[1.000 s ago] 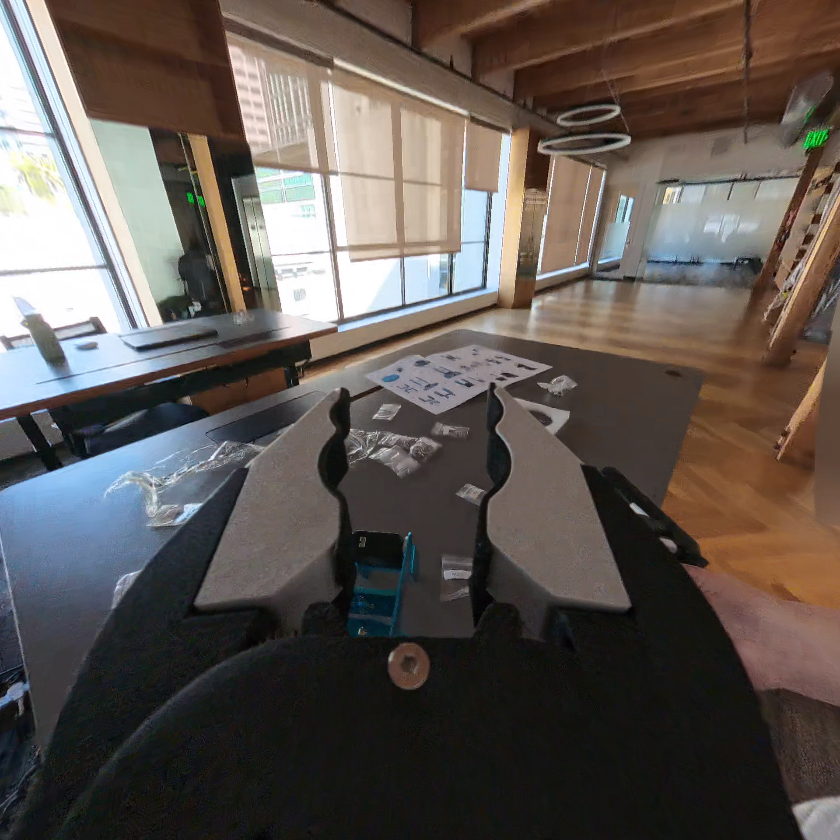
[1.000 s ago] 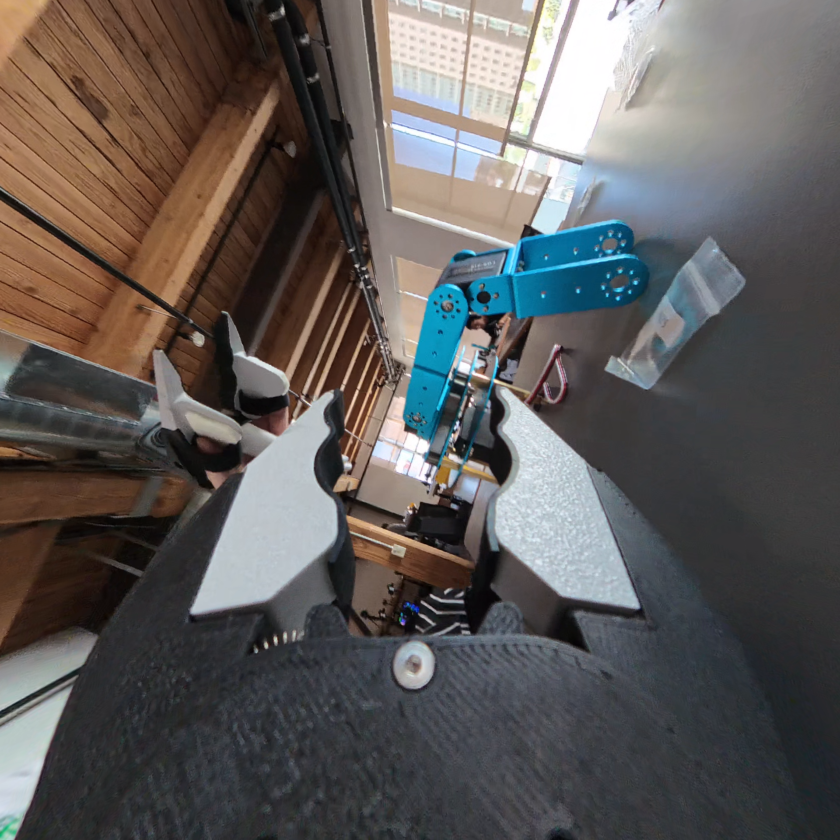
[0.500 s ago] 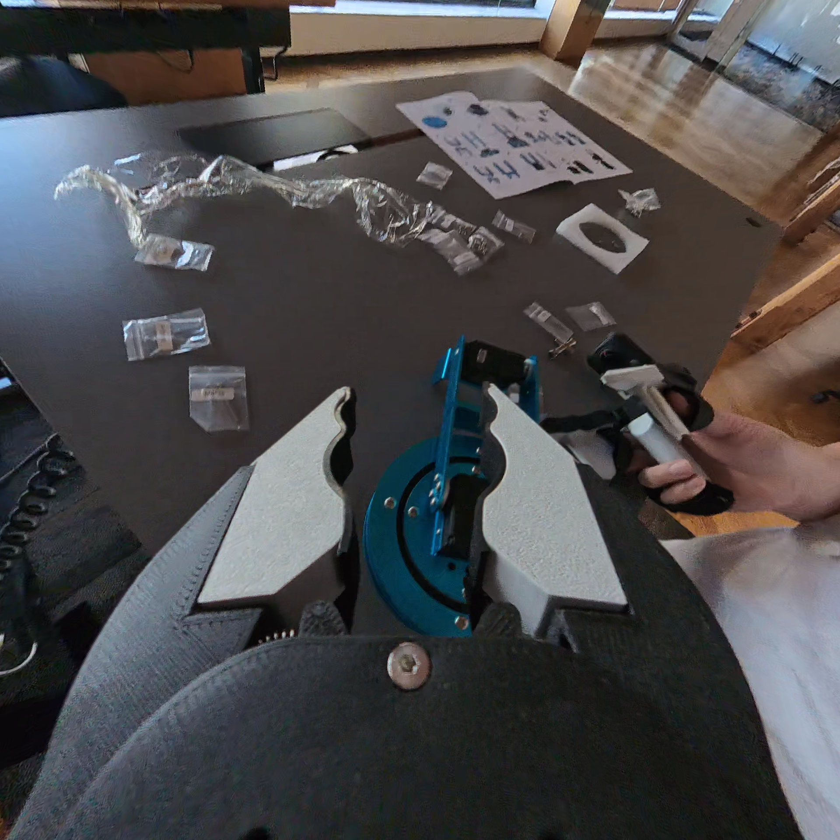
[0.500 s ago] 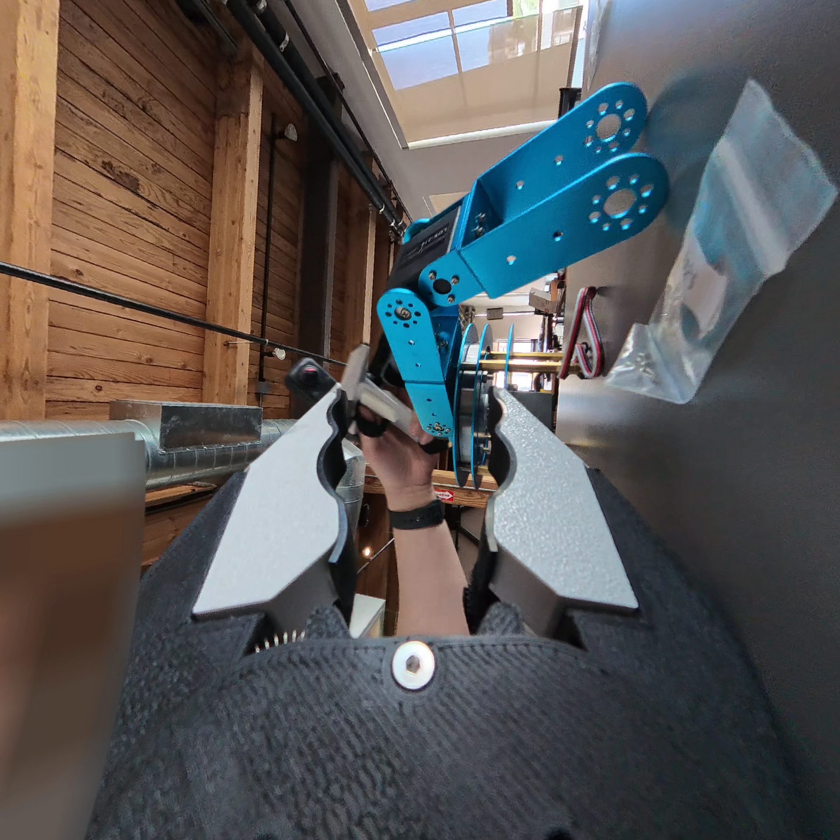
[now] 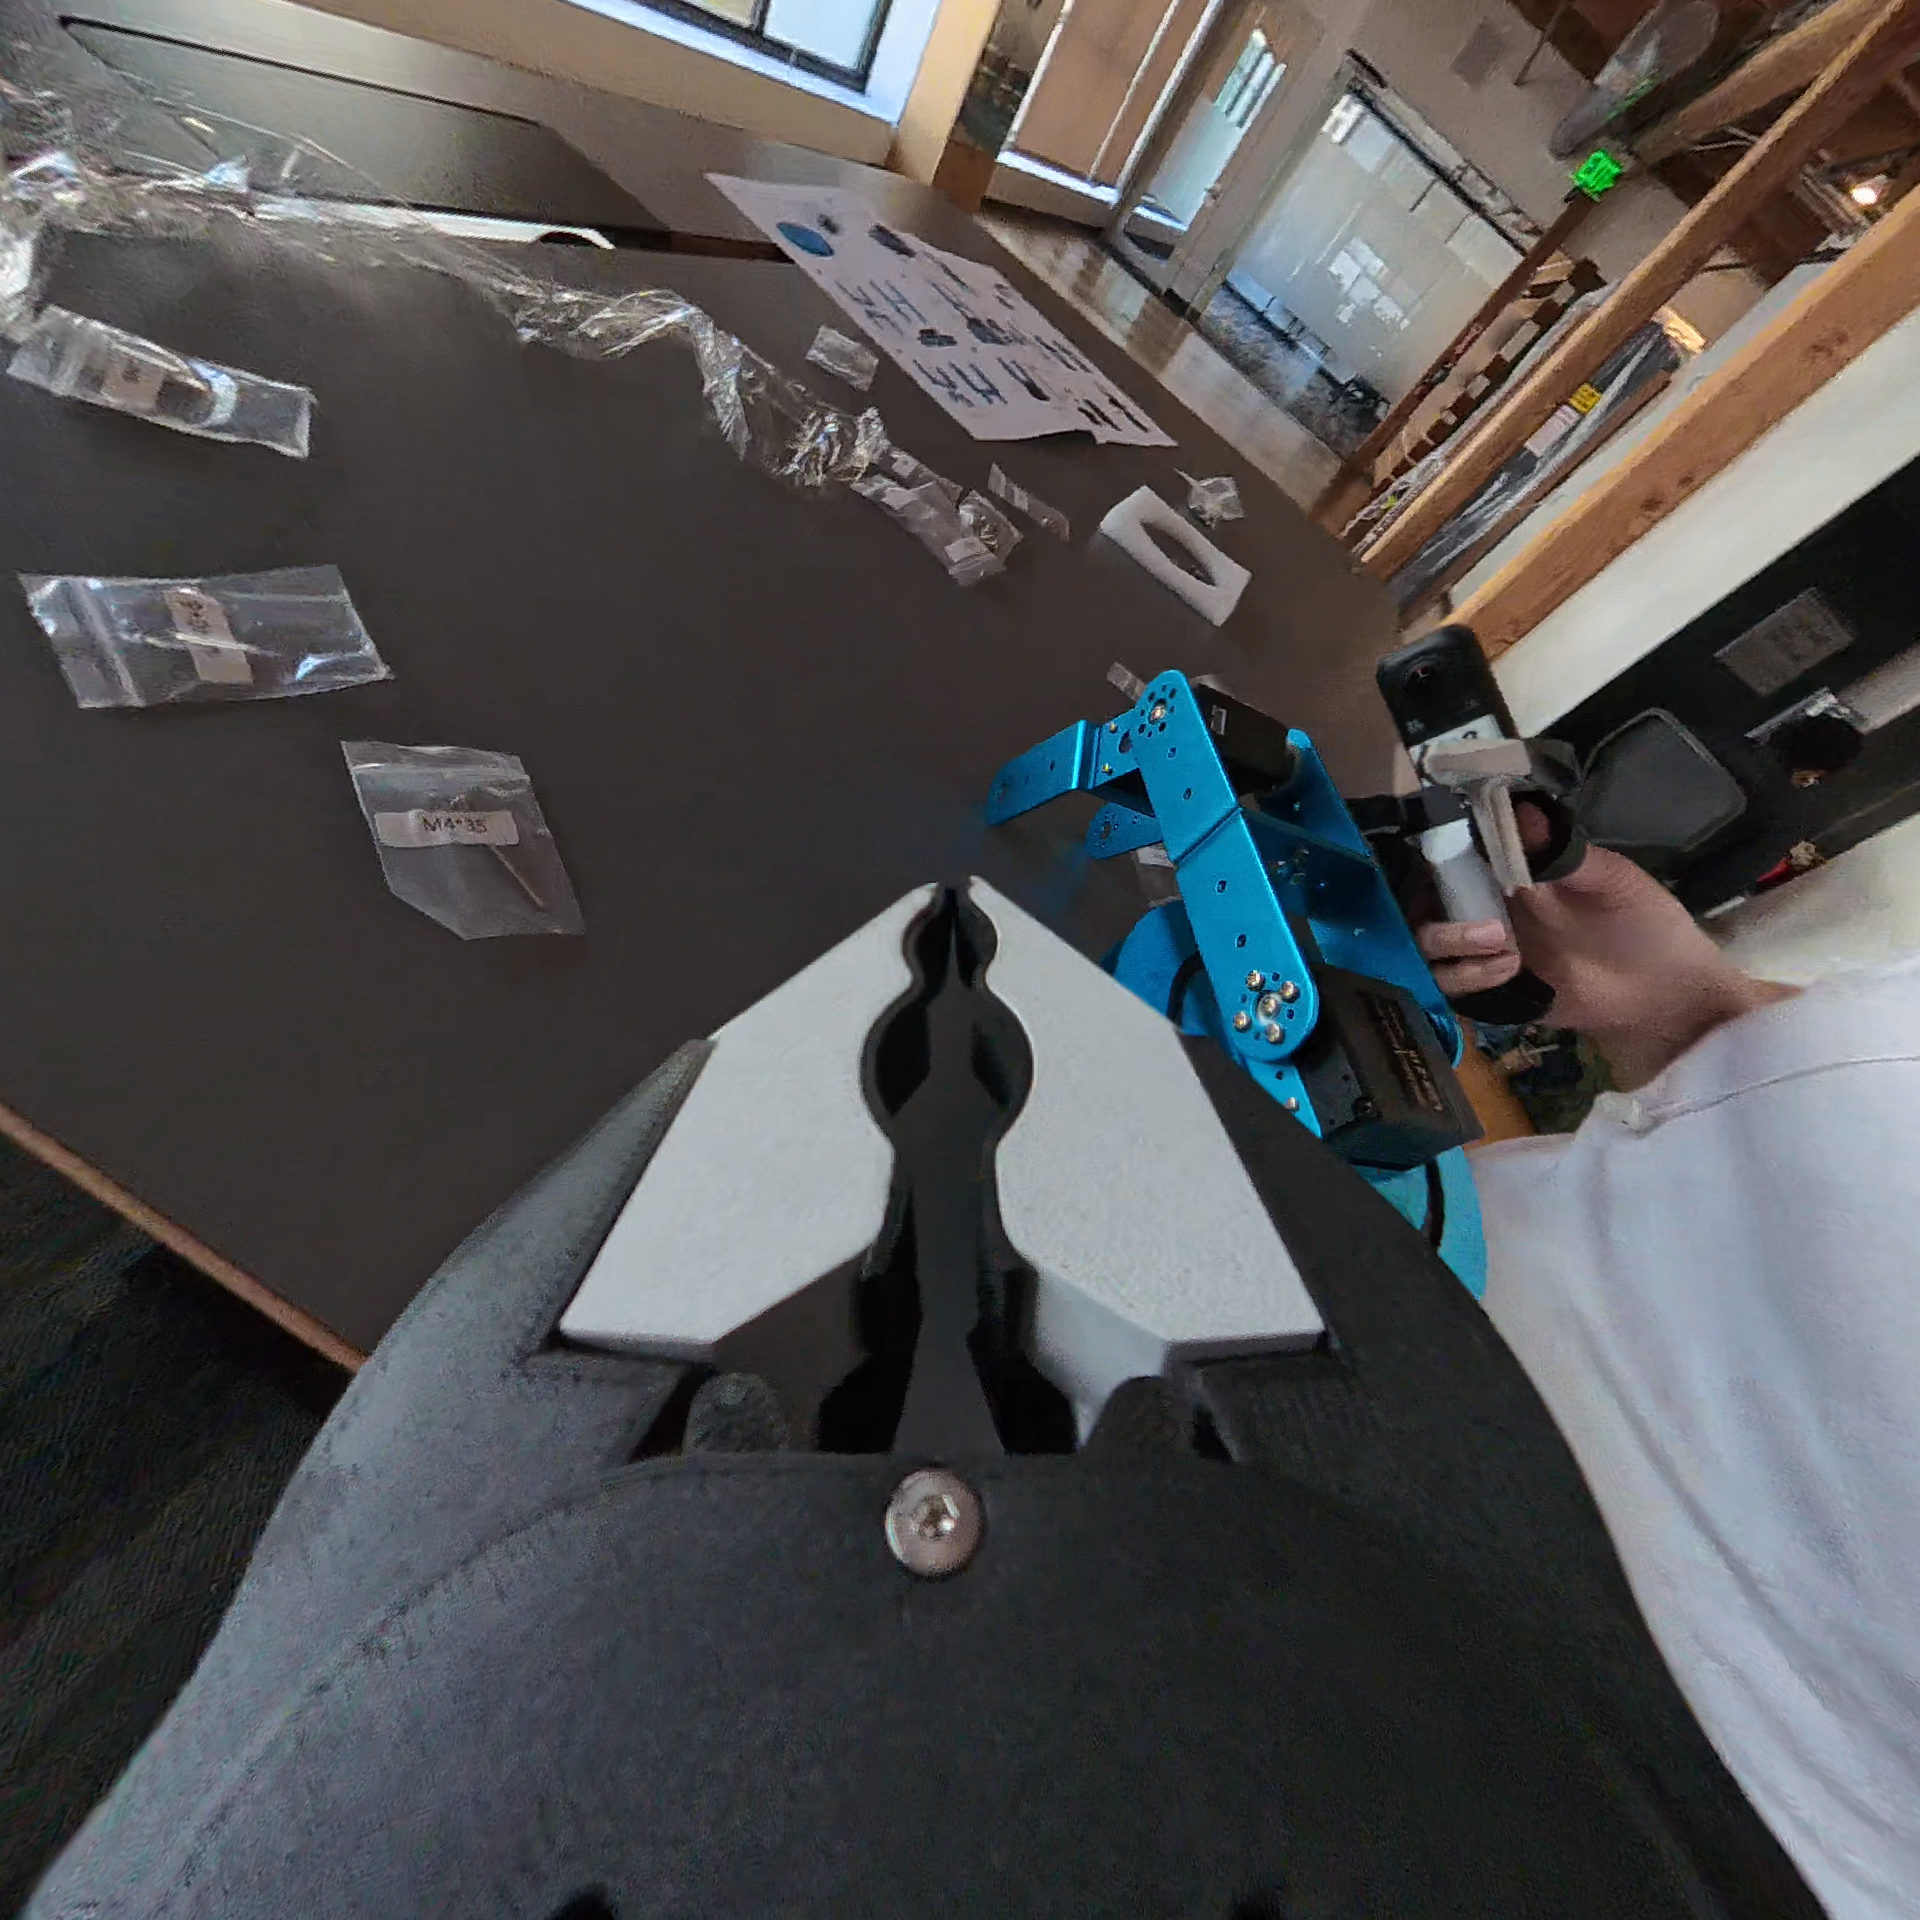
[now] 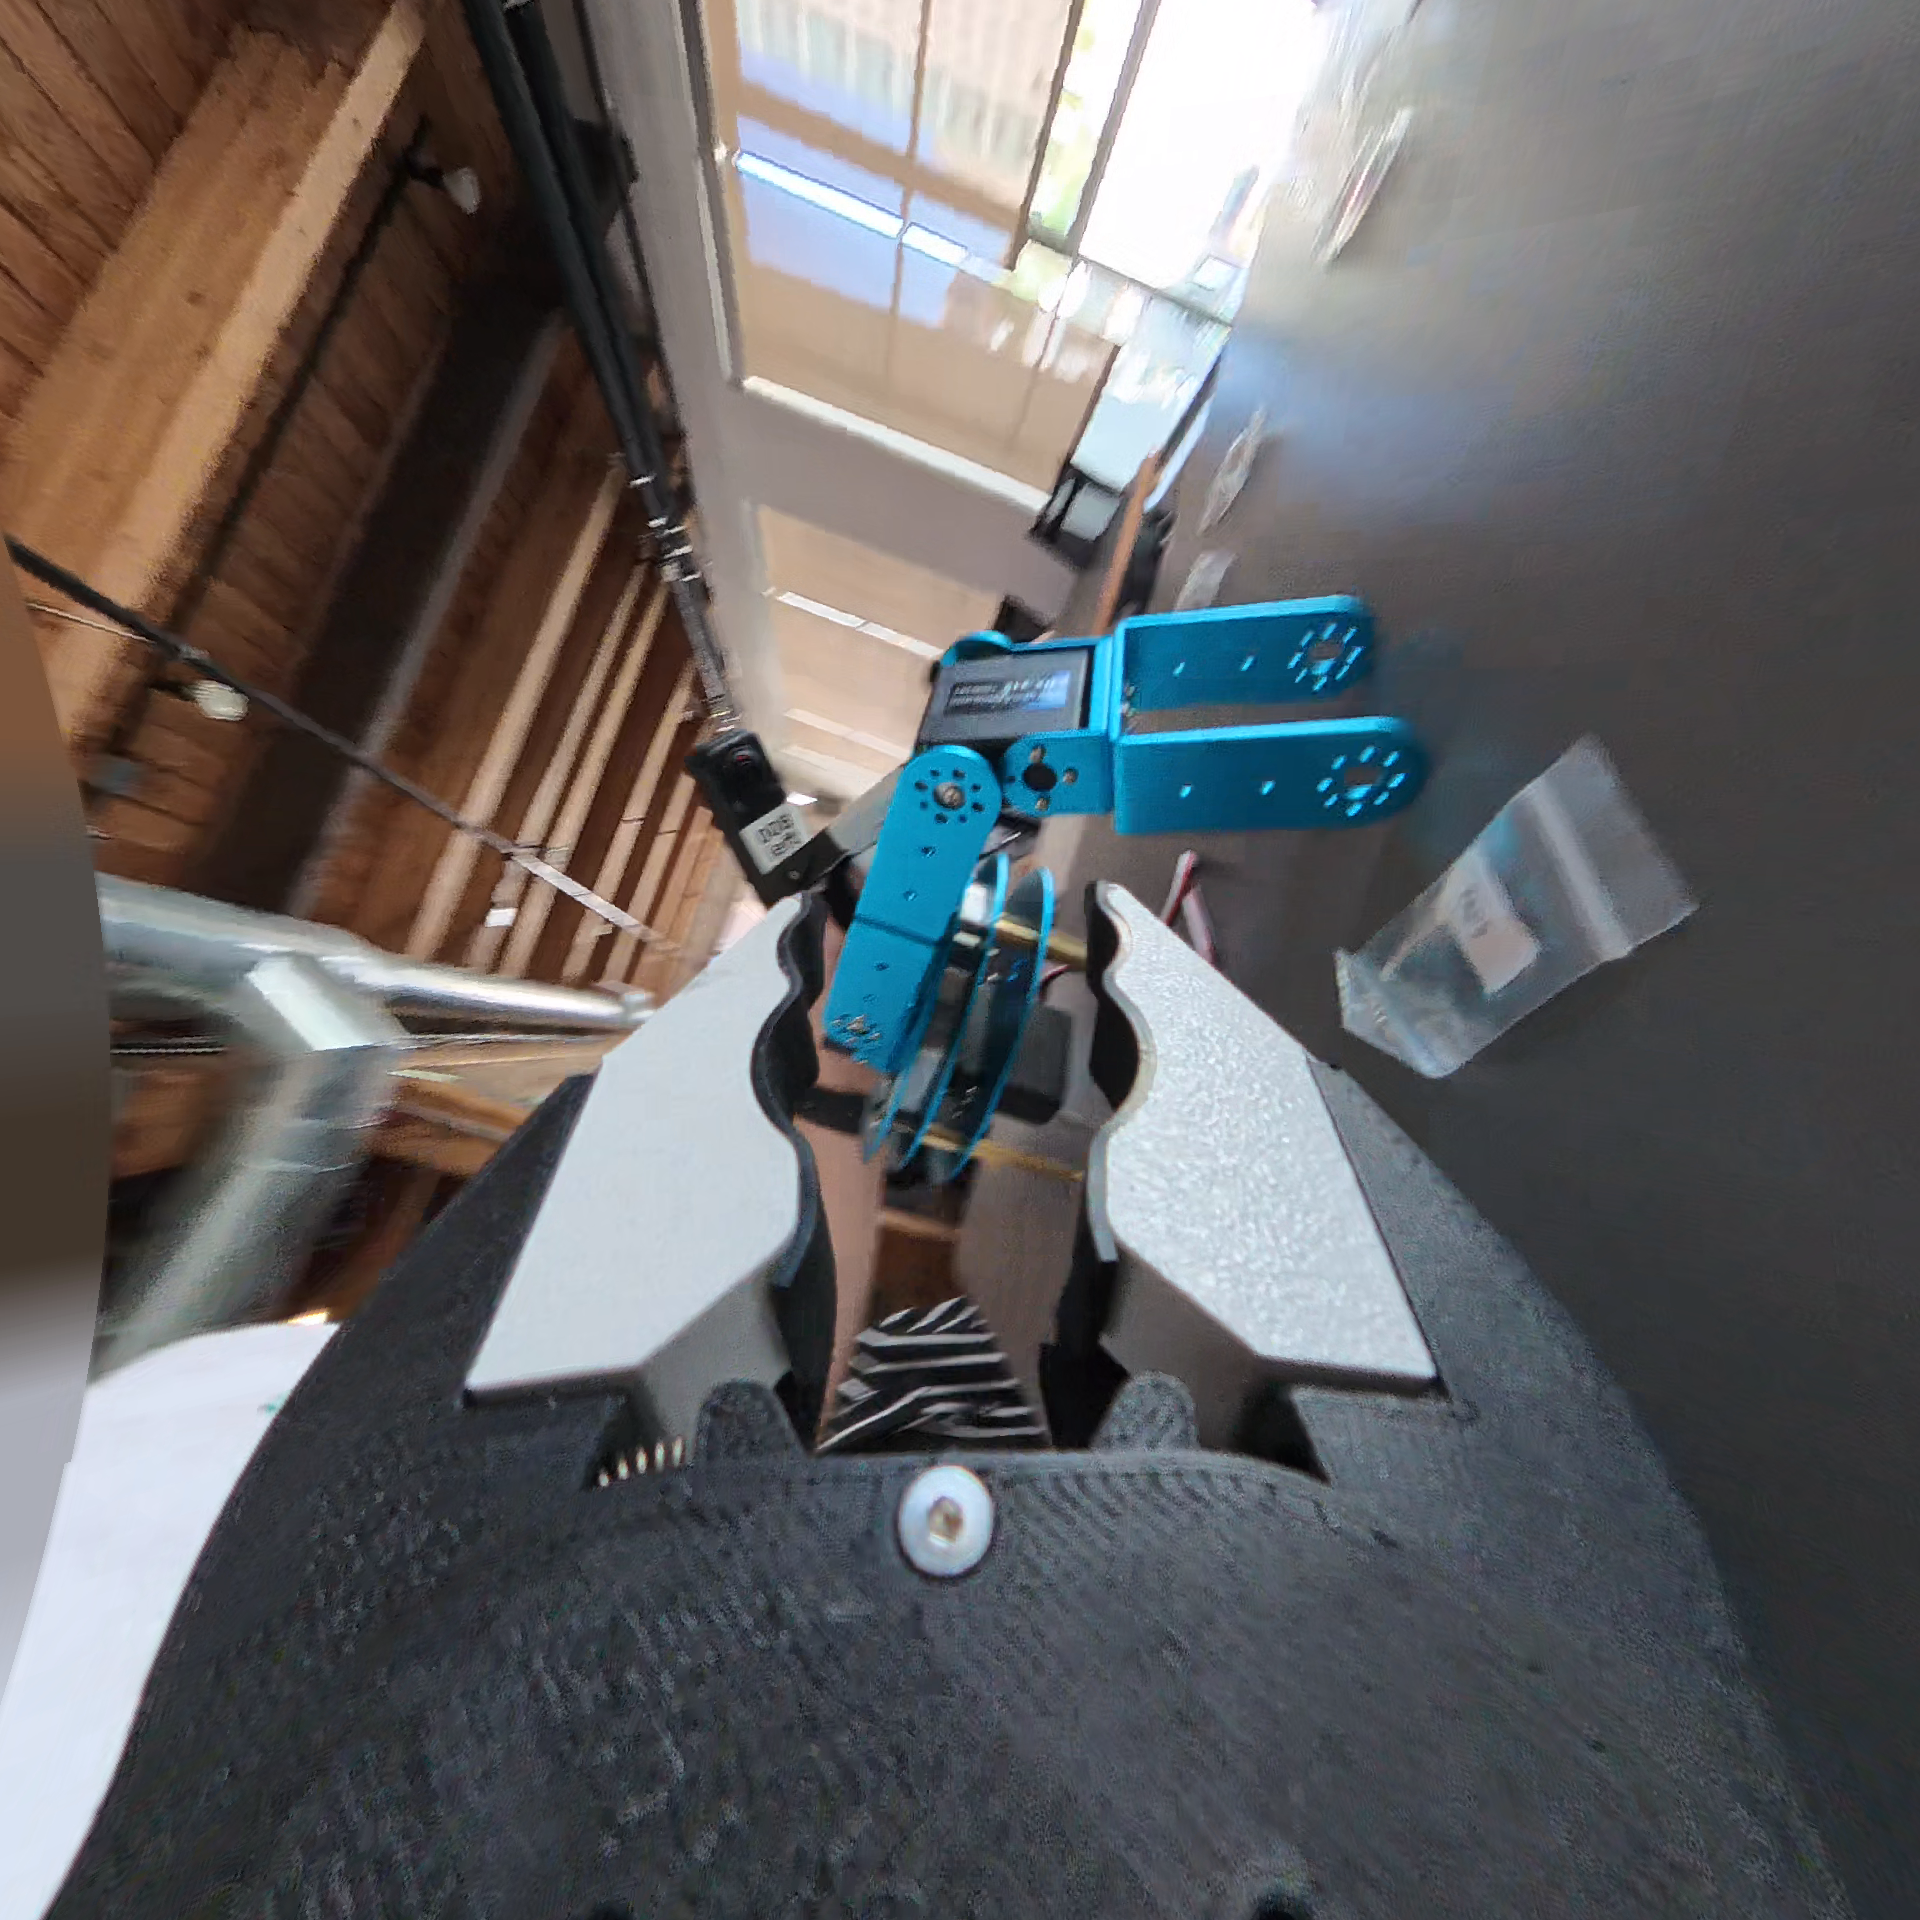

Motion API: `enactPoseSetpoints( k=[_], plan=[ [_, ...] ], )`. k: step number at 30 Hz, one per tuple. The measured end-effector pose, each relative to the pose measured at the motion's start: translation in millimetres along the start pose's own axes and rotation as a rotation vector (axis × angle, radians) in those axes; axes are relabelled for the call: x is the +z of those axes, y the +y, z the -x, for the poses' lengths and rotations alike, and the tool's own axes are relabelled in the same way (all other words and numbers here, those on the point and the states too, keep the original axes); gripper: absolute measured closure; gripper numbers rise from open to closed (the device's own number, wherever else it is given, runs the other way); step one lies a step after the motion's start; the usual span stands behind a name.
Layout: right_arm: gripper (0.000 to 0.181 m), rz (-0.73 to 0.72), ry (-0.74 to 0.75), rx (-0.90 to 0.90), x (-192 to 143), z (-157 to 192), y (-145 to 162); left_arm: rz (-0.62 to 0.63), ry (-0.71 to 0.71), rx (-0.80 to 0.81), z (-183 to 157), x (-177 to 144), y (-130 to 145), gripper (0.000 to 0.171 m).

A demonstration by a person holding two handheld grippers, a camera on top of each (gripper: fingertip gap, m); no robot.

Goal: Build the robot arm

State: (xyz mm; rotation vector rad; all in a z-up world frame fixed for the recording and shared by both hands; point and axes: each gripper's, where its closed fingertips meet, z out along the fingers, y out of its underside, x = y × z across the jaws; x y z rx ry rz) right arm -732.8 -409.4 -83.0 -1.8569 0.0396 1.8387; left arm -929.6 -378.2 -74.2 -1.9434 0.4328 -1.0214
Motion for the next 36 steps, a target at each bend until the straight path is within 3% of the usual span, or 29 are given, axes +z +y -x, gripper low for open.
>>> enactPoseSetpoints(
  k=[4,5,7,10,13,14,17,22,26,28,30,33,36],
  plan=[
    [0.132,-0.098,0.185,-0.177,-3.9,1.1,-1.1,0.029,0.112,0.047,10.0,-6.3,9.5,0.171],
    [0.131,-0.118,0.227,-0.207,-1.9,2.1,3.2,0.021,0.12,0.067,15.1,-8.4,10.0,0.165],
    [0.121,-0.139,0.254,-0.269,10.4,9.4,17.8,0.007,0.216,0.062,14.8,-10.9,9.4,0.135],
    [0.097,-0.105,0.238,-0.394,35.8,19.2,48.2,0.04,0.496,0.038,-7.8,-13.5,12.3,0.099],
    [0.07,-0.096,0.283,-0.69,48.3,25.1,70.4,0.111,0.684,0.204,-30.2,-17.0,30.4,0.081],
    [0.063,-0.078,0.332,-0.78,50.4,22.7,76.3,0.146,0.702,0.277,-32.5,-15.5,38.6,0.079],
    [0.065,0.022,0.449,-0.917,61.1,12.4,94.3,0.239,0.752,0.43,-36.2,-8.7,57.7,0.08],
    [0.095,0.055,0.516,-0.923,69.2,15.4,100.8,0.303,0.887,0.478,-50.6,-12.9,65.9,0.095],
    [0.104,0.086,0.541,-0.848,60.6,18.9,101.7,0.263,0.876,0.529,-61.1,-17.3,69.7,0.09],
    [0.091,0.108,0.498,-0.848,63.3,32.5,108.6,0.232,0.82,0.563,-60.9,-14.5,70.9,0.092],
    [0.081,0.179,0.566,-0.897,62.1,26.1,116.6,0.198,0.775,0.606,-60.8,-12.8,71.8,0.09],
    [0.091,0.23,0.653,-0.97,65.9,13.9,120.0,0.13,0.72,0.667,-59.3,-10.5,66.7,0.082],
    [0.092,0.26,0.691,-0.999,66.1,10.3,115.8,0.127,0.733,0.665,-63.6,-13.5,69.8,0.091]
  ],
)
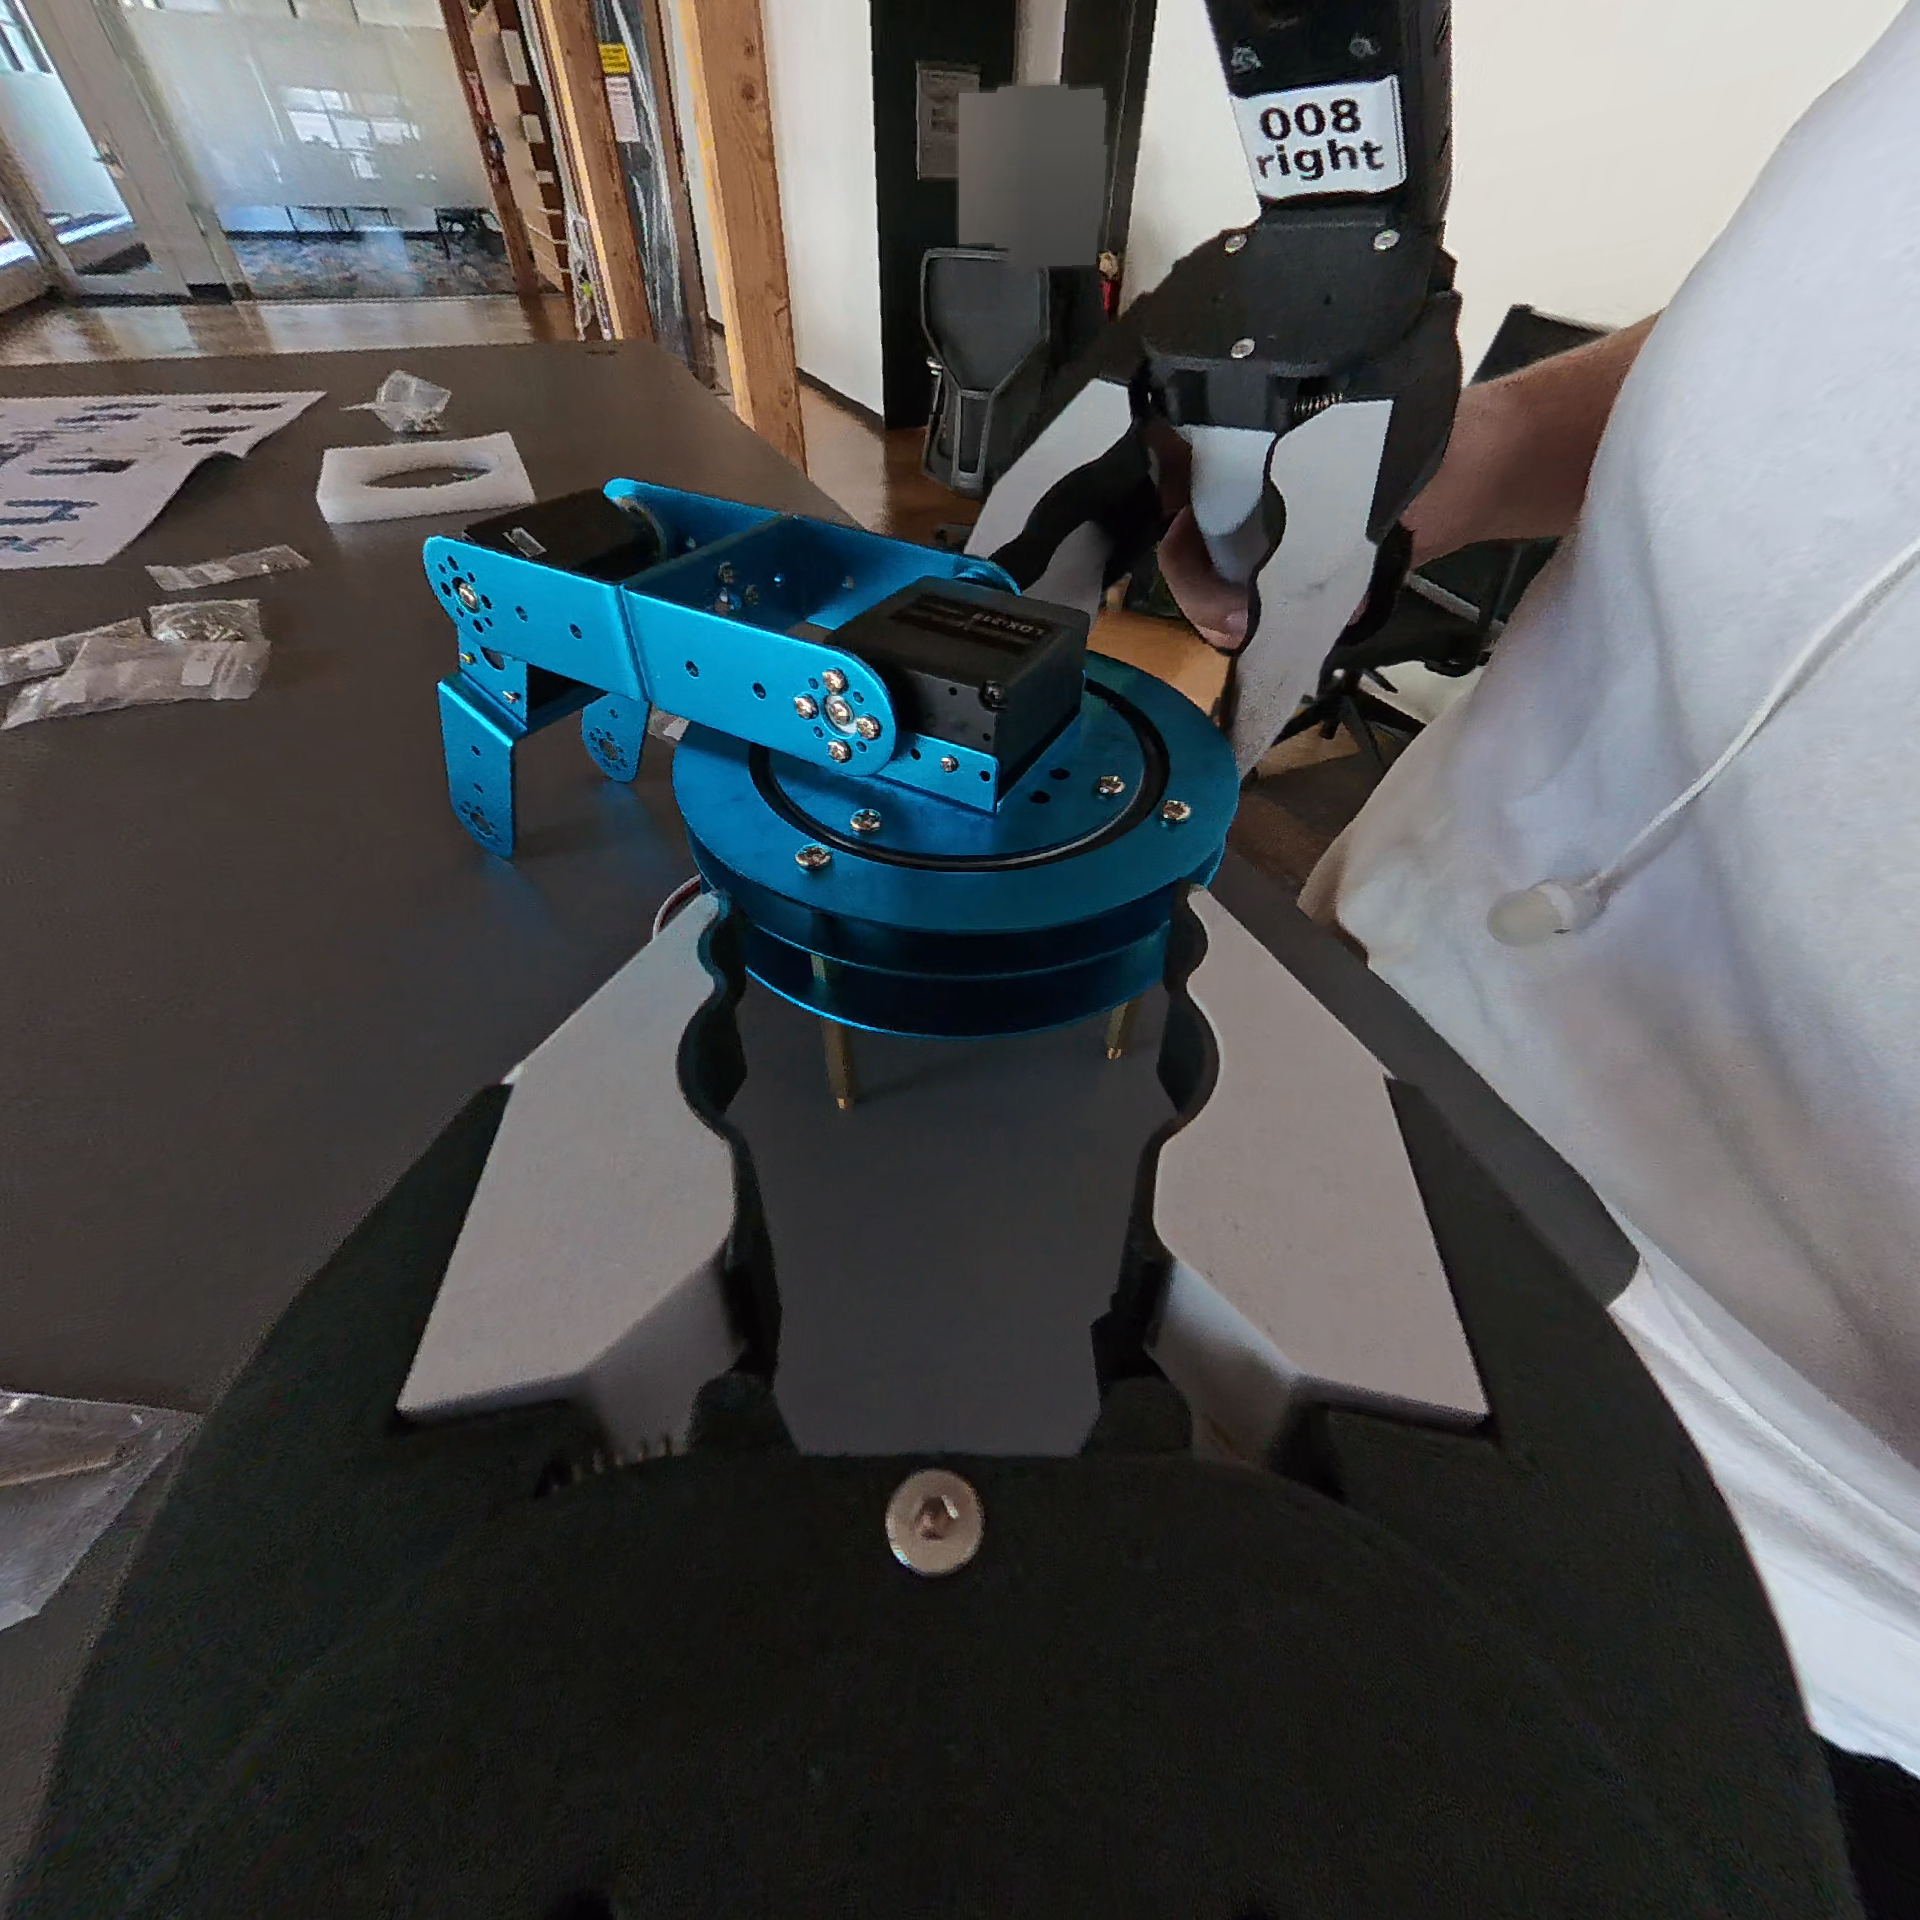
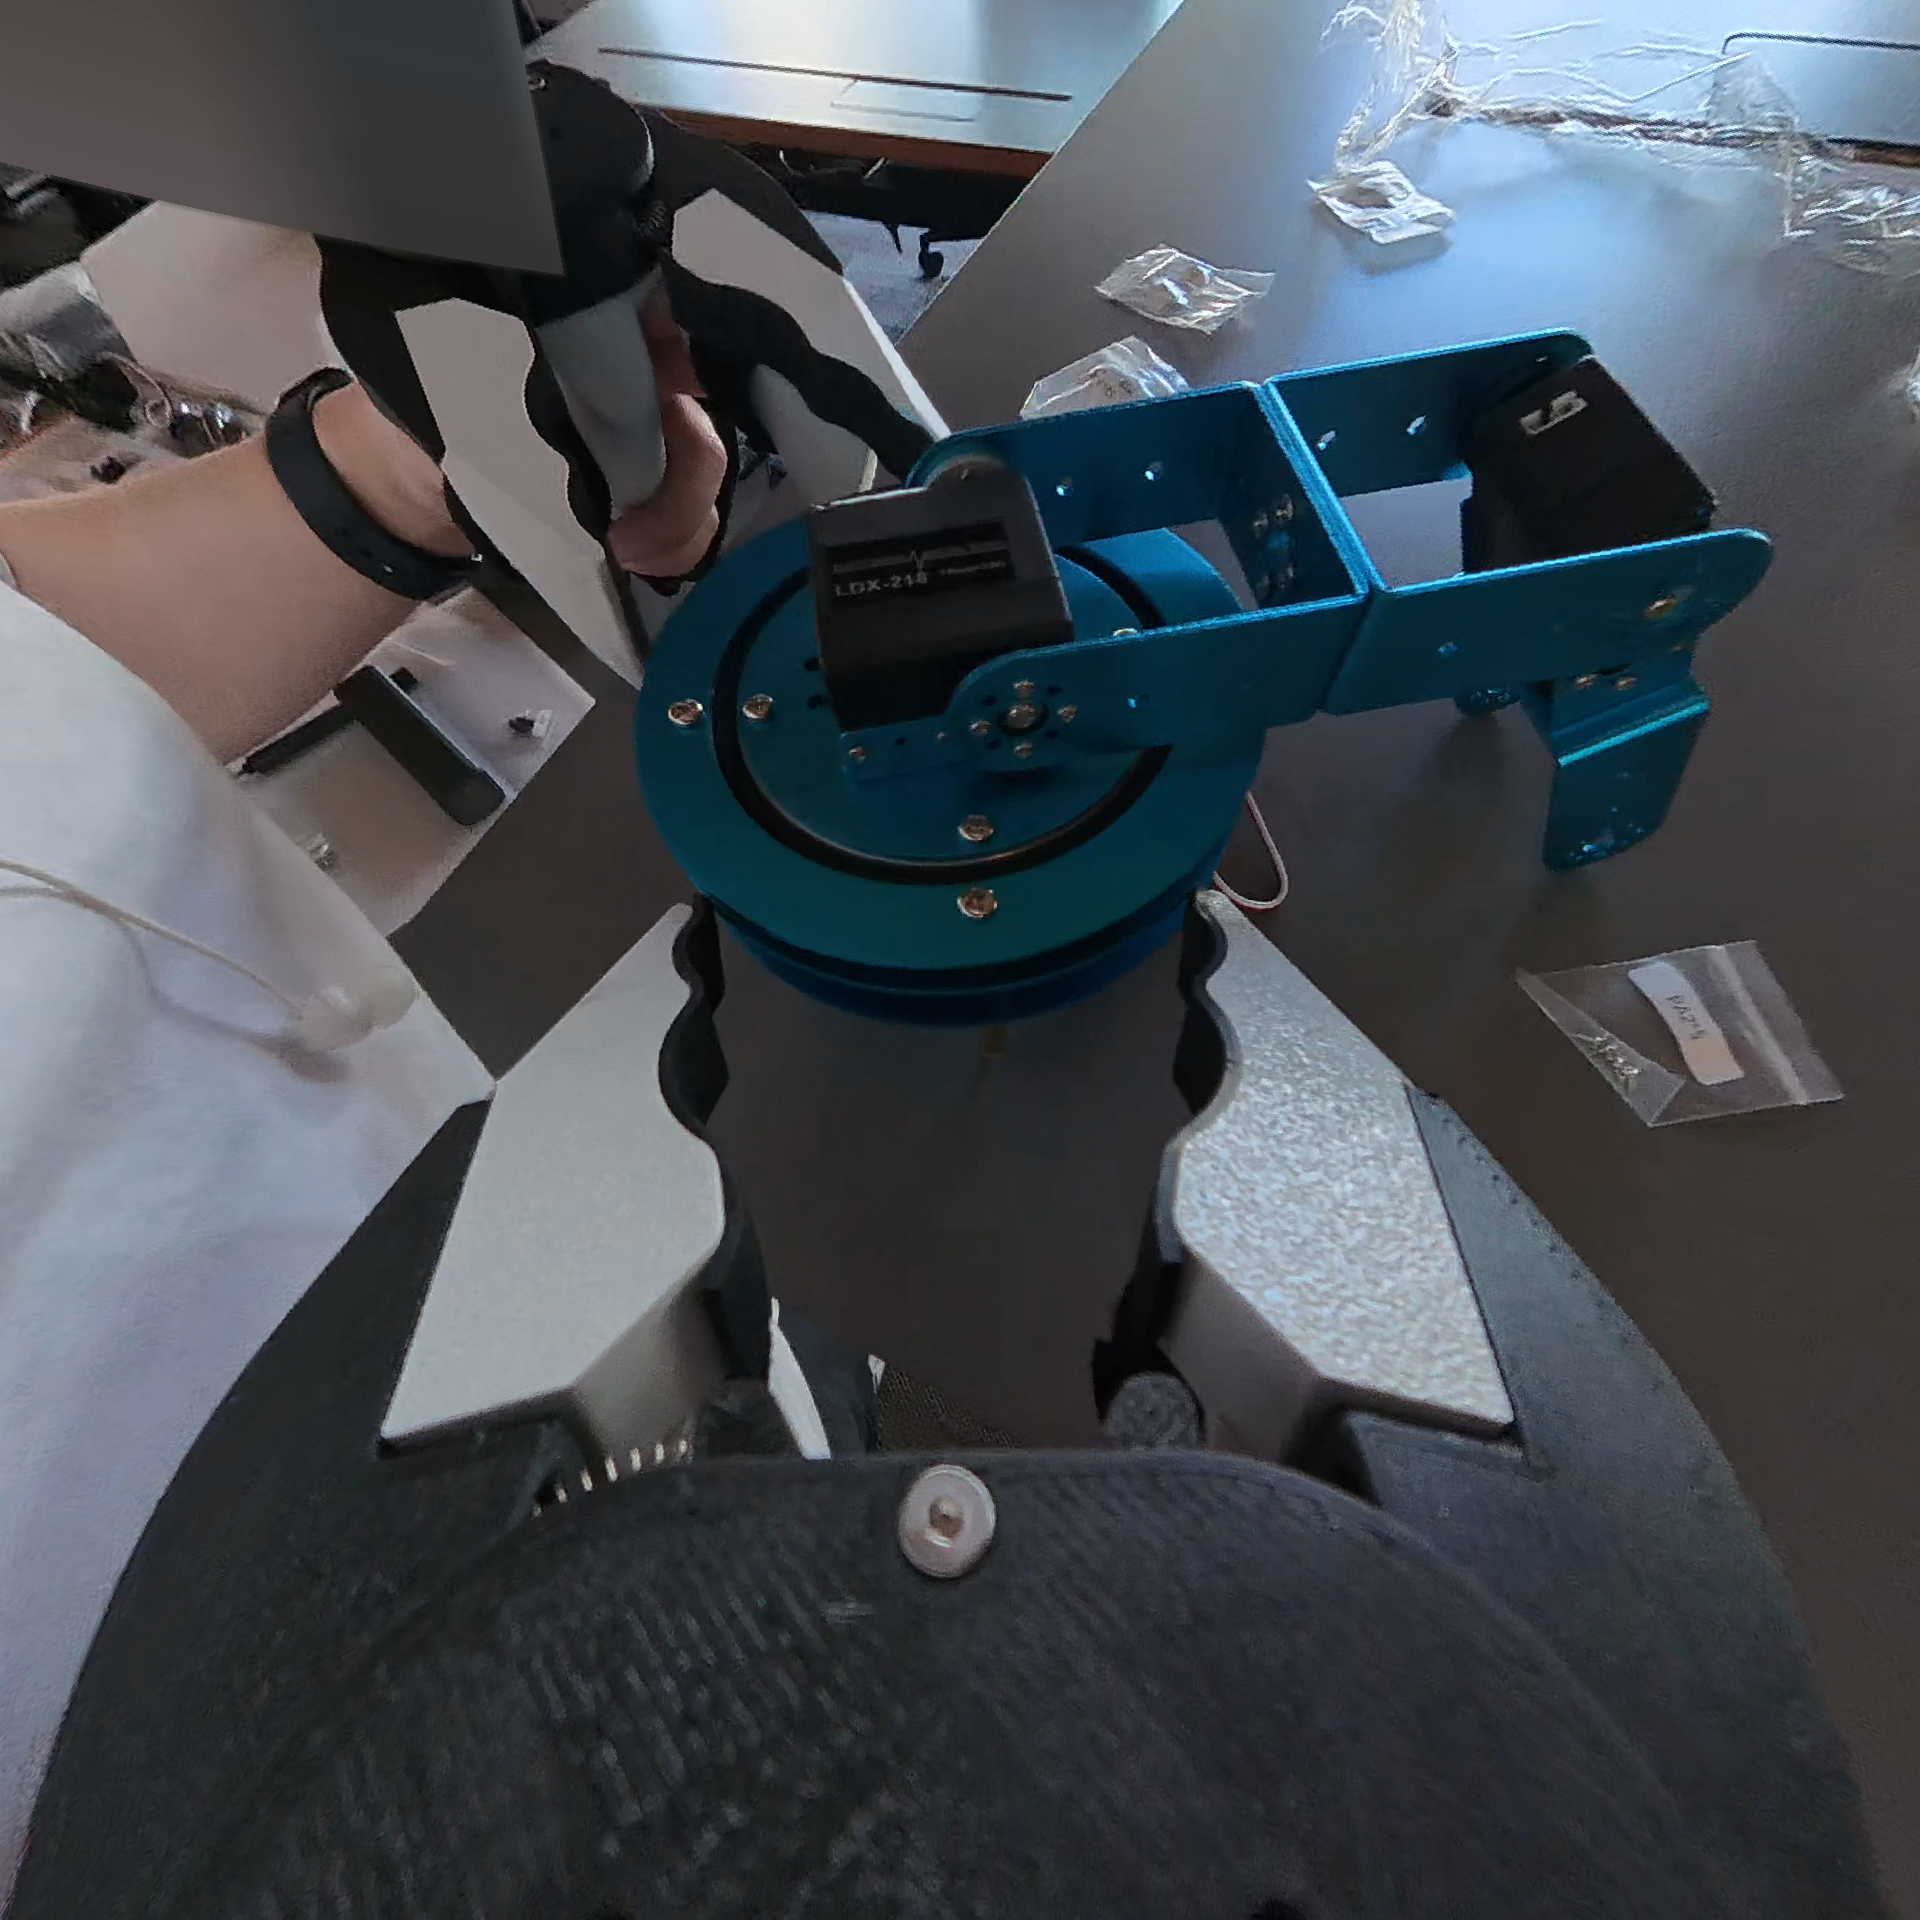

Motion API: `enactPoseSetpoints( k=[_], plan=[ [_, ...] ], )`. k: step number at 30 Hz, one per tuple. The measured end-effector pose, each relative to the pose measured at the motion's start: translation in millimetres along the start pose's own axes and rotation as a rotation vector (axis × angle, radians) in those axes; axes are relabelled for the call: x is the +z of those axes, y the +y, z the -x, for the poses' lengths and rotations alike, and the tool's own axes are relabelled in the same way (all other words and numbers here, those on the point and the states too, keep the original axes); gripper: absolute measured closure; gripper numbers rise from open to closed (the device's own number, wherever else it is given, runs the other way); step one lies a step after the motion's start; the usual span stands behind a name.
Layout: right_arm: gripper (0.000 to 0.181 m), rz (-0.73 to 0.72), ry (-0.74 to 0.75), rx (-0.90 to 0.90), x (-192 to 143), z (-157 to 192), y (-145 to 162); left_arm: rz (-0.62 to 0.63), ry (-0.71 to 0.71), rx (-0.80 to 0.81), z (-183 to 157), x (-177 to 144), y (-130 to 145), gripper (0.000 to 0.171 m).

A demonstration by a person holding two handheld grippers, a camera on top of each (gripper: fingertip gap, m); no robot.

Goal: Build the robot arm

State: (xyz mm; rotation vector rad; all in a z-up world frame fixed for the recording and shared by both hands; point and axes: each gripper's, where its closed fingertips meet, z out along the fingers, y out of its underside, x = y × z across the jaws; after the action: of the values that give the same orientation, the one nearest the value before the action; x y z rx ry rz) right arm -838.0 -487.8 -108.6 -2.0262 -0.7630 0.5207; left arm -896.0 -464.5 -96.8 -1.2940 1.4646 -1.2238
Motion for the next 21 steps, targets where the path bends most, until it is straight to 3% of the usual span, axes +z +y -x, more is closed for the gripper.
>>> enactPoseSetpoints(
  k=[11,16,18,21],
  plan=[
    [0.088,0.089,0.032,-0.024,-28.0,-37.7,13.1,-0.03,-0.072,-0.076,-15.2,13.5,-5.3,0.091],
    [0.098,0.112,0.077,0.044,-43.8,-58.3,21.6,0.009,-0.093,-0.059,-21.2,24.2,-6.2,0.097],
    [0.102,0.127,0.07,0.066,-49.0,-57.0,24.8,0.024,-0.086,-0.055,-25.7,30.6,-7.0,0.097],
    [0.091,0.158,0.001,0.079,-44.2,-38.3,30.1,0.04,-0.082,-0.054,-29.5,38.4,-8.6,0.1]
  ],
)
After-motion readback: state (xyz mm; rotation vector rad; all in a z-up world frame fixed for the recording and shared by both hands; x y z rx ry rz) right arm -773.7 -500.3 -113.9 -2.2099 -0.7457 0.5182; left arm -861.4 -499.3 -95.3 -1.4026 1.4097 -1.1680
